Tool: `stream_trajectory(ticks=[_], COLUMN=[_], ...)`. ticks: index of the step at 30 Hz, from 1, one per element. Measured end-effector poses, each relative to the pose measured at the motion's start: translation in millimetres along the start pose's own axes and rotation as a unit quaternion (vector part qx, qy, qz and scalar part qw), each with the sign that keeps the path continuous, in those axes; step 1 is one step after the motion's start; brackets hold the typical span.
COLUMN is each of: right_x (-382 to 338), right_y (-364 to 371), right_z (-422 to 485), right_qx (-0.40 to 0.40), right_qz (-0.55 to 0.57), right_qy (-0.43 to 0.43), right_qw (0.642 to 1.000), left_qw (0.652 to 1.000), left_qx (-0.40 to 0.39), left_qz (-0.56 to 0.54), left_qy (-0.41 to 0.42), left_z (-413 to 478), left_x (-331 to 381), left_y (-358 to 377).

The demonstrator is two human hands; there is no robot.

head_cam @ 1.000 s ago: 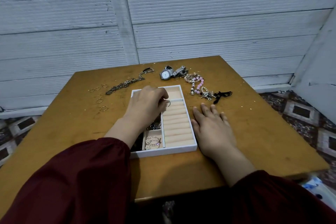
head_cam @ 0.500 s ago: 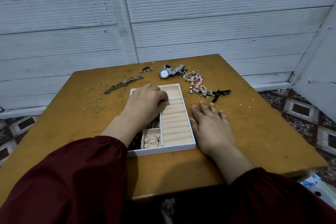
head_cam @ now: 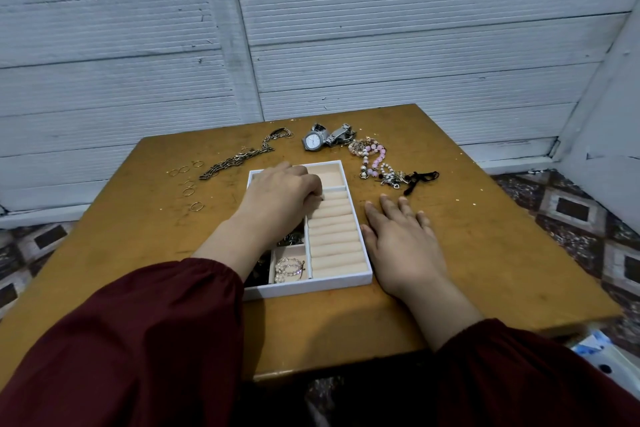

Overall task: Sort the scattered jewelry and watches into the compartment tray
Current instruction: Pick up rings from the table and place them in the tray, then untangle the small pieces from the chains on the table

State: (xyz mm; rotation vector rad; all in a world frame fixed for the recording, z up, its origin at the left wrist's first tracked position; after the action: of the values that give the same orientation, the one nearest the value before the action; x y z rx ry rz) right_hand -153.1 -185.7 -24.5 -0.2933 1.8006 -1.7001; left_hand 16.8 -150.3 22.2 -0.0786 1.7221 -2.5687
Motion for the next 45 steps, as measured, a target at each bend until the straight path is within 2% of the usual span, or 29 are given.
stream_trajectory(ticks=[12, 18, 21, 26, 34, 40, 45], right_x=[0, -2, -9, -47, -125, -176, -205], right_y=[-4, -14, -21, -38, -39, -21, 0], right_z=[-3, -10, -9, 5, 49, 86, 114], right_qx=[0.048, 0.22, 0.253, 0.249, 0.191, 0.13, 0.066], right_qz=[0.034, 0.11, 0.16, 0.203, 0.154, 0.057, -0.019], right_qy=[0.001, -0.023, -0.048, -0.122, -0.223, -0.282, -0.295], right_qw=[0.998, 0.969, 0.953, 0.939, 0.944, 0.949, 0.953], left_qw=[0.992, 0.981, 0.969, 0.934, 0.878, 0.815, 0.783], left_qx=[0.058, 0.108, 0.137, 0.193, 0.241, 0.29, 0.323], left_qz=[-0.098, -0.149, -0.194, -0.277, -0.324, -0.339, -0.337], left_qy=[-0.062, -0.064, -0.074, -0.118, -0.257, -0.371, -0.412], left_z=[-17, -25, -26, -28, -37, -55, -65], left_x=[5, 6, 1, -24, -115, -176, -204], left_y=[-12, -19, -24, -30, -20, -11, -8])
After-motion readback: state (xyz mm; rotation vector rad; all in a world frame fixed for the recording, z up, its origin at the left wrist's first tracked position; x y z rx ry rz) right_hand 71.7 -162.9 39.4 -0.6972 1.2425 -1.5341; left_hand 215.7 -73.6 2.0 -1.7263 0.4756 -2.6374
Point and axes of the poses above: each hand's wrist, its own z-axis towards the middle knuckle, its own y-axis out of the palm, x = y × z, the point moved 3 cm from there along z, towards the middle knuckle, and after that the axes turned 5 degrees about -y, right-handed, at the moved point
